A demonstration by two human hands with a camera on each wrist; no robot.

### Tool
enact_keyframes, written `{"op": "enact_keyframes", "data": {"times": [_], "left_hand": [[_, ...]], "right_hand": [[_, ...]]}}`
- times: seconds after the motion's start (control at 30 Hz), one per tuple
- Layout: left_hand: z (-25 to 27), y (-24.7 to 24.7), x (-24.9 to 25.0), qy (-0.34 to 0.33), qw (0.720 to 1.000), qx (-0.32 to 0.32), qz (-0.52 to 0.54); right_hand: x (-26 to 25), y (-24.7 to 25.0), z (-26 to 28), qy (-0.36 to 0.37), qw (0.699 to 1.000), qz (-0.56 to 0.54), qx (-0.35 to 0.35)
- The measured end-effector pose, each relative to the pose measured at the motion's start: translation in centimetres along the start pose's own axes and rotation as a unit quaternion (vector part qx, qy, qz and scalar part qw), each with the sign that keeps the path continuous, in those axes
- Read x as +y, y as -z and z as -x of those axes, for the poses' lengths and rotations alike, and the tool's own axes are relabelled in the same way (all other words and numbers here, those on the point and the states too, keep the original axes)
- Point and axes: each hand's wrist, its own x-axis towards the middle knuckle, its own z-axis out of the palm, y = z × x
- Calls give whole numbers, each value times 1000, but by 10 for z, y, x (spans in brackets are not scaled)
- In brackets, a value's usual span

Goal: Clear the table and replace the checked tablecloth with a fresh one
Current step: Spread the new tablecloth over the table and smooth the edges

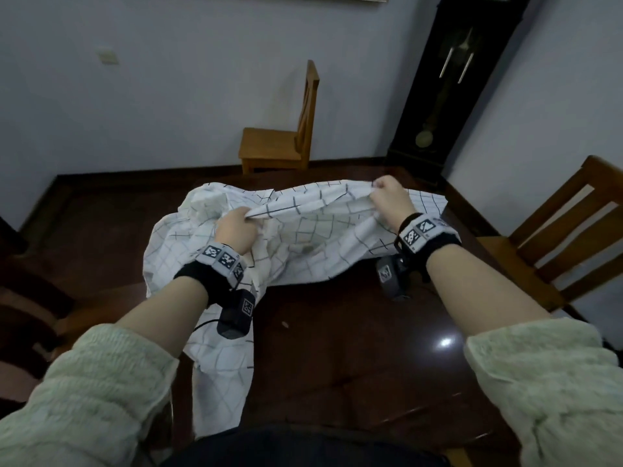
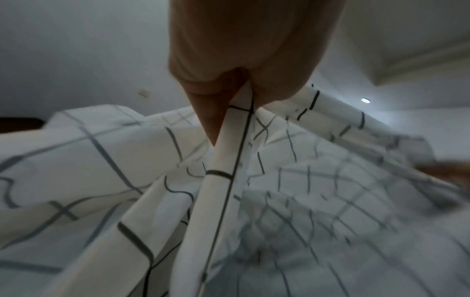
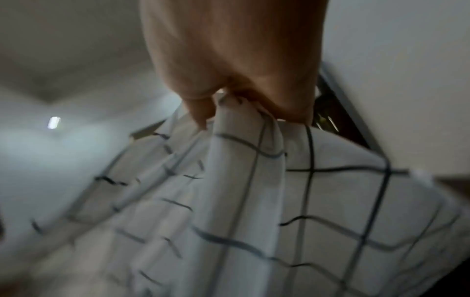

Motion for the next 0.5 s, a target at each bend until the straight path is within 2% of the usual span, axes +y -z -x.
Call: {"op": "enact_keyframes", "data": {"times": [0.07, 0.13, 0.2, 0.27, 0.33, 0.5], "left_hand": [[-3, 4, -9, 15, 999, 22, 17], [-1, 4, -10, 19, 998, 36, 36], [0, 4, -10, 30, 997, 46, 52], [0, 6, -16, 46, 996, 56, 53], [0, 10, -24, 66, 995, 59, 49], [5, 14, -42, 101, 992, 67, 34]], "right_hand": [[19, 1, 10, 17, 983, 162, -81], [32, 0, 19, 37, 944, 304, -124], [45, -2, 27, 61, 916, 379, -113], [55, 3, 32, 69, 910, 405, -55], [69, 13, 32, 13, 914, 404, -6], [111, 44, 32, -159, 910, 384, 2]]}}
